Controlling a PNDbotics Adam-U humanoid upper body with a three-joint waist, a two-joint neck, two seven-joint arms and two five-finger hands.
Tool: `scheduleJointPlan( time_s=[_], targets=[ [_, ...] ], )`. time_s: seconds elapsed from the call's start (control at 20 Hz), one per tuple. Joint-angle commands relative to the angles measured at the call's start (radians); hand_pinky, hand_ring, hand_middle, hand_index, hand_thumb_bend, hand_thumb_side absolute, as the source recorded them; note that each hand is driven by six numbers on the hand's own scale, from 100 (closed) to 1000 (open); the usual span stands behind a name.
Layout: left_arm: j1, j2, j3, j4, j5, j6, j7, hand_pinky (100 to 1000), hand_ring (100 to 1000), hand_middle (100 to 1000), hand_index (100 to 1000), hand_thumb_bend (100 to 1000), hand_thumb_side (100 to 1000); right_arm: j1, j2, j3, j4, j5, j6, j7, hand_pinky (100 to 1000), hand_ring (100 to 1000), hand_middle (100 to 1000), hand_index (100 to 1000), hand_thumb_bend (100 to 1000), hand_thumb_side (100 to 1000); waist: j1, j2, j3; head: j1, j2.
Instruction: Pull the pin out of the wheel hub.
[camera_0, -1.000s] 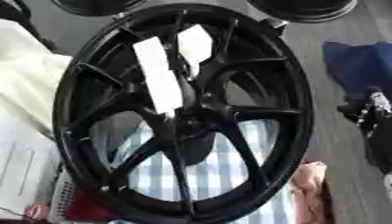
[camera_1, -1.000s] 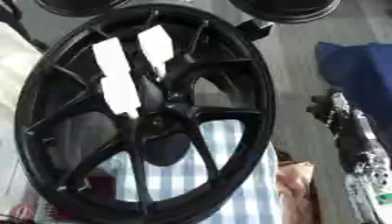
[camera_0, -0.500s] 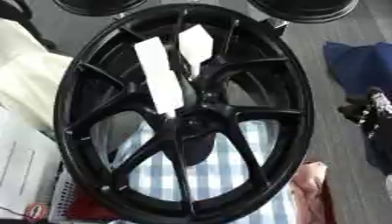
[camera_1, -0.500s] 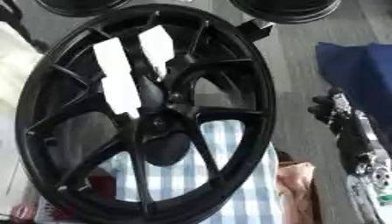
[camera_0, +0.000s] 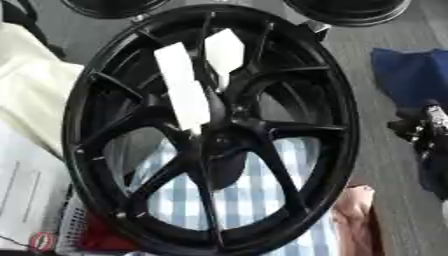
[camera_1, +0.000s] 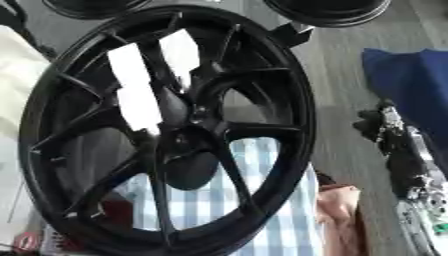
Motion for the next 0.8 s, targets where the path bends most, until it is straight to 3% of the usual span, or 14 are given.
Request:
scheduleJointPlan(
  time_s=[0.05, 0.35, 0.8],
  targets=[
    [-0.016, 0.027, -0.023, -0.012, -0.034, -0.005, 0.000, 747, 749, 739, 808, 279, 416, -0.001, -0.021, -0.004, -0.021, -0.004, 0.000, -0.002, 880, 739, 521, 650, 100, 820, -0.001, -0.022, -0.002, 0.003, -0.006],
    [-0.011, 0.027, -0.116, -0.077, -0.107, -0.034, 0.000, 766, 784, 791, 844, 357, 368, -0.007, -0.022, 0.004, -0.021, -0.003, 0.003, 0.002, 880, 739, 522, 650, 100, 834, -0.001, -0.015, -0.006, 0.001, -0.011],
    [-0.034, -0.020, -0.209, -0.018, -0.179, -0.049, 0.000, 771, 795, 800, 863, 398, 399, -0.009, -0.020, 0.010, -0.018, 0.000, 0.006, 0.006, 880, 739, 522, 651, 100, 849, -0.002, -0.010, -0.012, 0.008, -0.018]
  ],
)
